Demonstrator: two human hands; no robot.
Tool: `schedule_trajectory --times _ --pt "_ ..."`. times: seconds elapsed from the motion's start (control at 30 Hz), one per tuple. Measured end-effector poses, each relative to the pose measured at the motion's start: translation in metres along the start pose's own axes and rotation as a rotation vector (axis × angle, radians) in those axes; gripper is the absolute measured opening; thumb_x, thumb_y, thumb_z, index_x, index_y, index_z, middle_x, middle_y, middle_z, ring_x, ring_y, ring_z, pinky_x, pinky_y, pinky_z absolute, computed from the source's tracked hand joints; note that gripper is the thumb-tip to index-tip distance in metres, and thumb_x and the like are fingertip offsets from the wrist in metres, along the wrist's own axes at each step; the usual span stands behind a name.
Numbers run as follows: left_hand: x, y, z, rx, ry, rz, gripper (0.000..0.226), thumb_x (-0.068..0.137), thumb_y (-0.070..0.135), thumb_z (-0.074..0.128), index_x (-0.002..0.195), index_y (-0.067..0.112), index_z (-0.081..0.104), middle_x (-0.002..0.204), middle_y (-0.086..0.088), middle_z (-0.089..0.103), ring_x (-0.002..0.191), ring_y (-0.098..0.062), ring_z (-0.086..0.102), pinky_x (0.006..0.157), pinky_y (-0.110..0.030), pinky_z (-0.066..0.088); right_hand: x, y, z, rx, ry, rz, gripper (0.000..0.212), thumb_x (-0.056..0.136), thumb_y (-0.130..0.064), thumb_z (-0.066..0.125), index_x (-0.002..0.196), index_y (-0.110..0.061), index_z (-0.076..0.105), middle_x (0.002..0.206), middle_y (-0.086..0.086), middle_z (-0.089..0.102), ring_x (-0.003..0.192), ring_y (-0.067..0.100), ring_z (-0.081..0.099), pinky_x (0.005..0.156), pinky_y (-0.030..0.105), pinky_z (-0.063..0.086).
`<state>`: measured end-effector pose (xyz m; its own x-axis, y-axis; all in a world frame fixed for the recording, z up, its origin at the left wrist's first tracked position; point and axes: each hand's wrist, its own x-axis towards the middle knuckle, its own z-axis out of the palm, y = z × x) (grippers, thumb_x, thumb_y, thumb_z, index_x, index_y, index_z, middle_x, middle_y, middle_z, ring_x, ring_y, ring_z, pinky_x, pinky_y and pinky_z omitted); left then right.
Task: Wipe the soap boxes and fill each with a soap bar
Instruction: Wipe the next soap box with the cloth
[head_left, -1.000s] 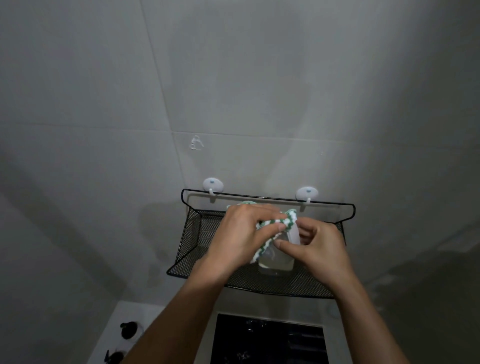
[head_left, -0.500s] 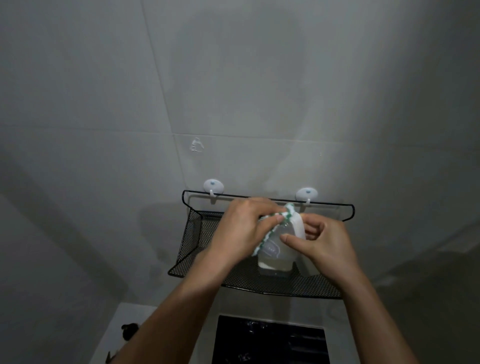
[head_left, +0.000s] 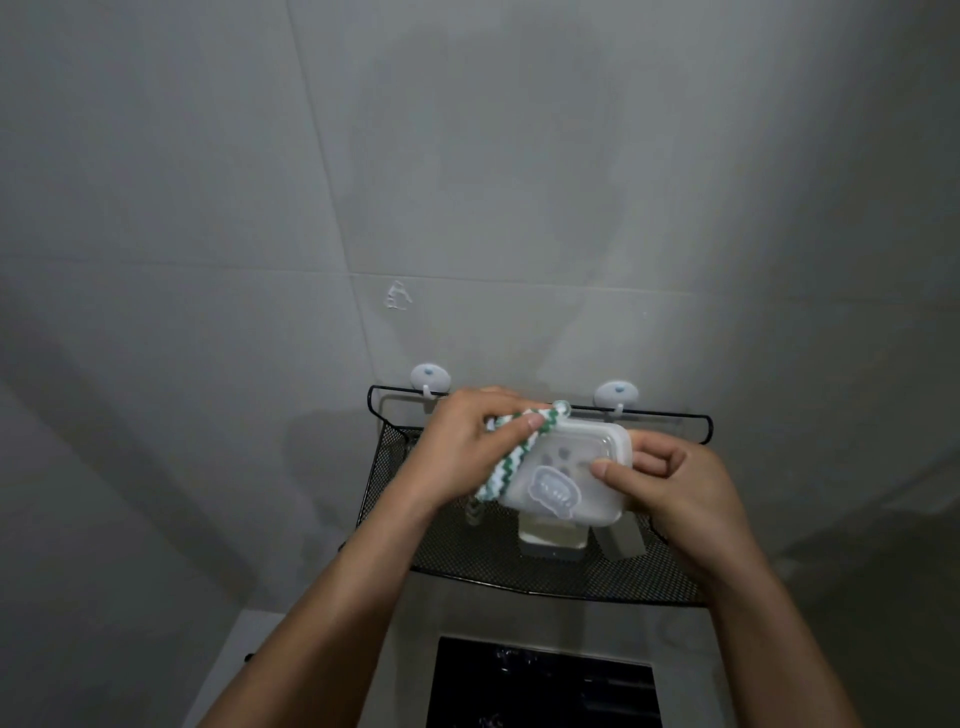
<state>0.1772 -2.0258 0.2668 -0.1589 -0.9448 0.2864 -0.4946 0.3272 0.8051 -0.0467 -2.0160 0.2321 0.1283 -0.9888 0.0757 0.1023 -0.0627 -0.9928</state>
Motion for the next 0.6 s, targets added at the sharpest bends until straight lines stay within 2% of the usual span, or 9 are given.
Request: schedule_trajectory --times 0.1,0.23,0.33,0.47,0.6 --pt "-0.004 -0.008 0.001 -0.125 0.082 -0.091 0.021 0.093 0.021 0.067 0.111 0.015 0.075 0.106 0.009 0.075 0.095 0.001 0.068 0.083 -0.020 0.054 0.001 -0.001 0.000 0.064 0.064 0.052 0.046 0.054 -0.024 0.085 0.096 -0.006 0.078 0.090 0.017 0.078 0.077 0.026 0.077 0.058 0.029 0.059" --pt "-0.013 -0.007 0.011 -0.171 0.215 -0.131 0.026 0.093 0.019 0.066 0.118 0.018 0.072 0.111 0.011 0.073 0.097 0.009 0.065 0.080 -0.010 0.050 0.003 -0.002 -0.001 0.182 0.116 0.128 0.034 0.056 -0.024 0.082 0.086 -0.007 0.080 0.083 0.016 0.077 0.066 0.021 0.074 0.051 0.026 0.057" --pt "-0.023 -0.005 0.021 -0.162 0.285 -0.156 0.030 0.094 0.021 0.065 0.123 0.016 0.069 0.117 0.007 0.071 0.103 0.007 0.064 0.088 -0.016 0.053 0.004 -0.004 -0.002 0.257 0.149 0.181 0.027 0.062 -0.021 0.078 0.085 -0.006 0.079 0.078 0.012 0.076 0.060 0.016 0.070 0.046 0.022 0.054" --pt "-0.042 0.000 0.039 -0.158 0.338 -0.158 0.034 0.097 0.020 0.059 0.131 0.021 0.063 0.114 0.011 0.071 0.098 0.004 0.067 0.085 -0.025 0.057 0.009 -0.008 -0.003 0.346 0.222 0.257 0.037 0.066 -0.019 0.075 0.099 -0.001 0.070 0.089 0.015 0.078 0.074 0.022 0.076 0.062 0.034 0.064" --pt "-0.037 0.000 0.035 -0.121 0.305 -0.143 0.036 0.099 0.016 0.053 0.134 0.021 0.061 0.121 0.007 0.069 0.107 -0.002 0.065 0.093 -0.028 0.054 0.010 -0.009 -0.002 0.333 0.236 0.280 0.037 0.064 -0.019 0.076 0.096 -0.002 0.070 0.089 0.017 0.078 0.076 0.025 0.077 0.058 0.035 0.063"
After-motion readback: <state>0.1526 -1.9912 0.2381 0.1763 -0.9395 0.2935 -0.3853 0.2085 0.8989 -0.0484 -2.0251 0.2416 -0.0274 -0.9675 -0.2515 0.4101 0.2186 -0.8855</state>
